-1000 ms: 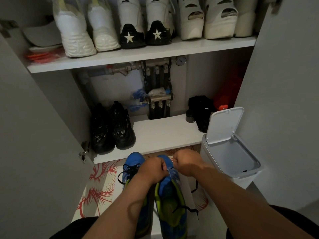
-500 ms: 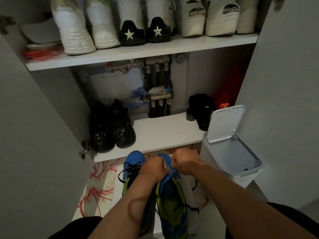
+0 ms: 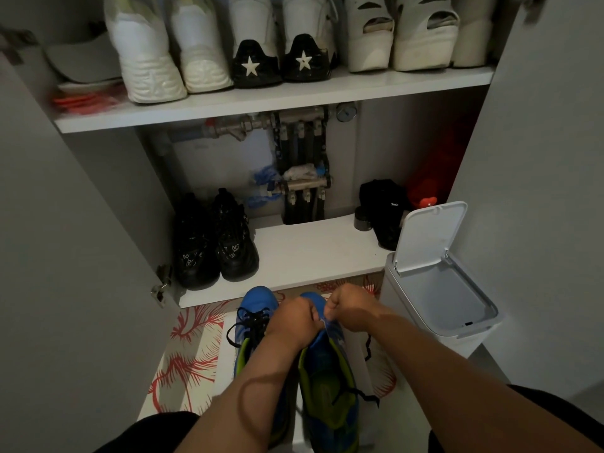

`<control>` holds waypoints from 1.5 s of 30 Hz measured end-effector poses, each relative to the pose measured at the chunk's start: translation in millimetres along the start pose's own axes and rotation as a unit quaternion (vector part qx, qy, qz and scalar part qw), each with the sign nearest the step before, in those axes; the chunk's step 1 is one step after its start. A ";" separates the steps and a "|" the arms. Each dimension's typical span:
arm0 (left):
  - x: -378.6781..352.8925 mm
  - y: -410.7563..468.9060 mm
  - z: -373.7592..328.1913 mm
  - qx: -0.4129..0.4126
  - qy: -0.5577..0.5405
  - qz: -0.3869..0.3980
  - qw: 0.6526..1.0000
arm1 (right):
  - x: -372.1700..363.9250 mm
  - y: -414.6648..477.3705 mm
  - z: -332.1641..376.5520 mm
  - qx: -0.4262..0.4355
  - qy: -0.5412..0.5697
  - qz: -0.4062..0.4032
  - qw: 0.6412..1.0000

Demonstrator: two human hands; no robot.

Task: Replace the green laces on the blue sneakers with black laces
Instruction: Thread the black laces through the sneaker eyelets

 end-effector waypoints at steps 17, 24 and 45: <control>1.7 -1.0 0.9 0.033 0.044 -0.018 0.998 | -0.5 -1.4 -4.0 -0.010 0.036 -0.013 0.999; -2.8 4.6 -4.8 -0.024 0.118 0.054 0.991 | -8.6 -7.0 2.2 0.025 0.008 0.016 1.000; 96.1 4.5 39.3 0.199 -0.324 -0.080 0.921 | -8.9 -19.8 37.9 0.090 -0.035 -0.036 0.995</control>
Point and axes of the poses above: each hand's wrist, its own y-axis towards the middle knuckle, its own x-axis out of the back of the hand, z = x × y, the point moved 8 cm from there along y, towards the middle knuckle, and after that the axes turned 15 degrees about -z, right-handed, at the moved point
